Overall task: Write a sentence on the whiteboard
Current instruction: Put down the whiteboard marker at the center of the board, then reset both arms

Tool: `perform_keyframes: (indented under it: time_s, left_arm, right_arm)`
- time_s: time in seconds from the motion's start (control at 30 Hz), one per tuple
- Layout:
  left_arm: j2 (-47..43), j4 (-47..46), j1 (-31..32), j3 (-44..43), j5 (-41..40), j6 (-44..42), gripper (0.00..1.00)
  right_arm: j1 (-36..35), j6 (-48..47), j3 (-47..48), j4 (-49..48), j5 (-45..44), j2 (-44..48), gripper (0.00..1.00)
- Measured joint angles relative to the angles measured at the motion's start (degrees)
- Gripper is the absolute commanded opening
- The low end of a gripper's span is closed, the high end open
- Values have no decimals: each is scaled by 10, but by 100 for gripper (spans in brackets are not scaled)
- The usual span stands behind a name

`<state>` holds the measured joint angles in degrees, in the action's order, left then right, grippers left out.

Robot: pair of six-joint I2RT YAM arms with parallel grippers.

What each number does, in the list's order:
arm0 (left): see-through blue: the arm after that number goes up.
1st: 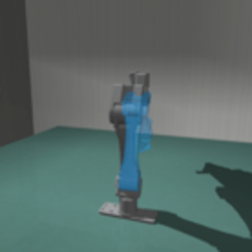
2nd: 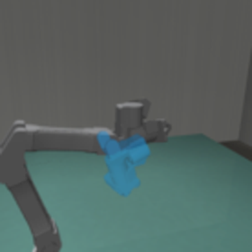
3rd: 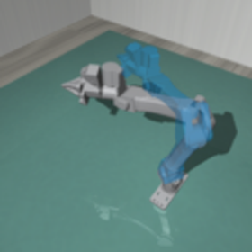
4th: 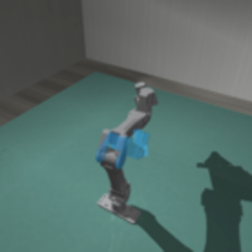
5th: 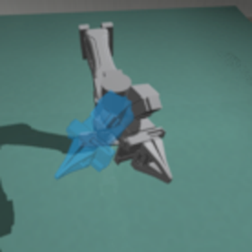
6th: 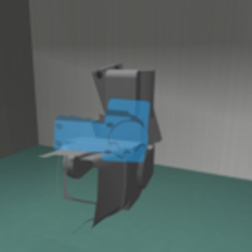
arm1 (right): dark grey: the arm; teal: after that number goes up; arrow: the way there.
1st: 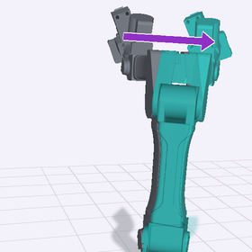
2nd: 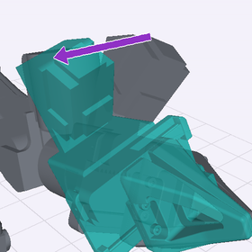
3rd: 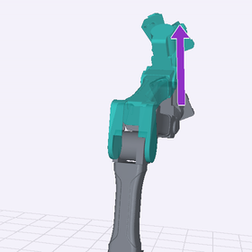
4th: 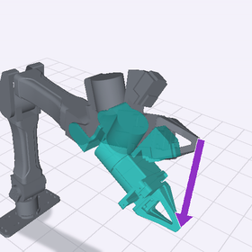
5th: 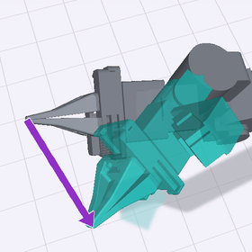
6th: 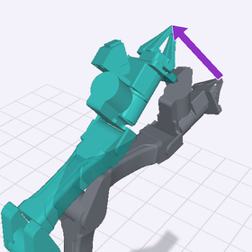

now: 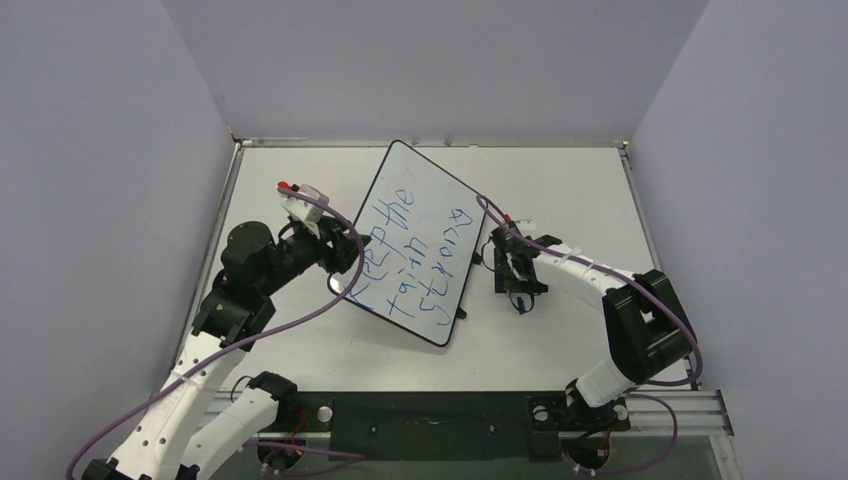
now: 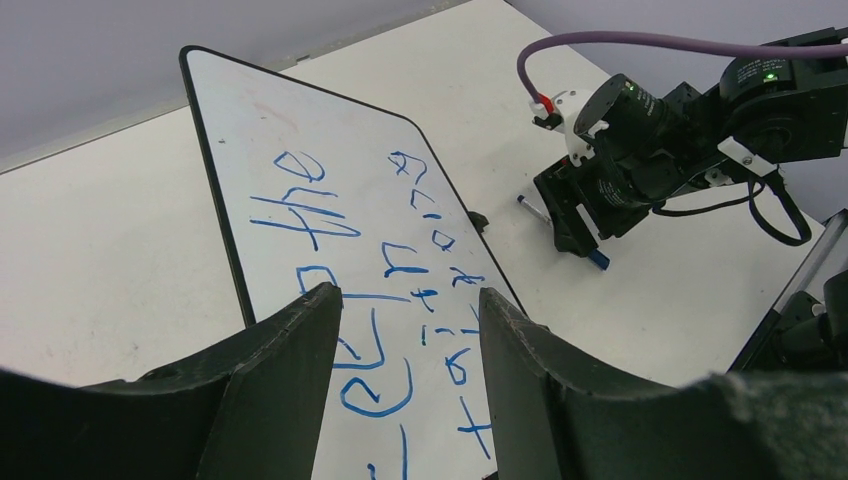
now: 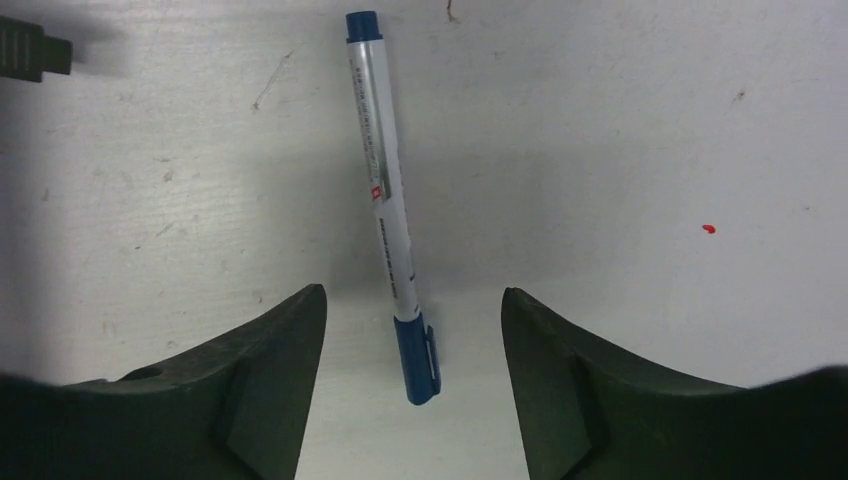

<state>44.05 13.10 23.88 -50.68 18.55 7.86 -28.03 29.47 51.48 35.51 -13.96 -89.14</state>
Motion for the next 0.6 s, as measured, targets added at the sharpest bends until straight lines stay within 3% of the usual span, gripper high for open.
perform_keyframes:
  time_s: [0.03, 0.1, 0.37, 0.6]
  left_arm:
    - [0, 0, 0, 0, -1, 0, 50]
    - [0, 0, 0, 0, -2, -1, 50]
    - [0, 0, 0, 0, -6, -2, 50]
    - [0, 1, 0, 0, -17, -5, 50]
  right_arm:
    - [0, -1, -1, -2, -3, 0, 79]
    - [3, -2, -2, -3, -8, 0, 83]
    - [4, -2, -5, -3, -42, 25, 86]
    - [6, -7, 11, -11, -52, 180, 88]
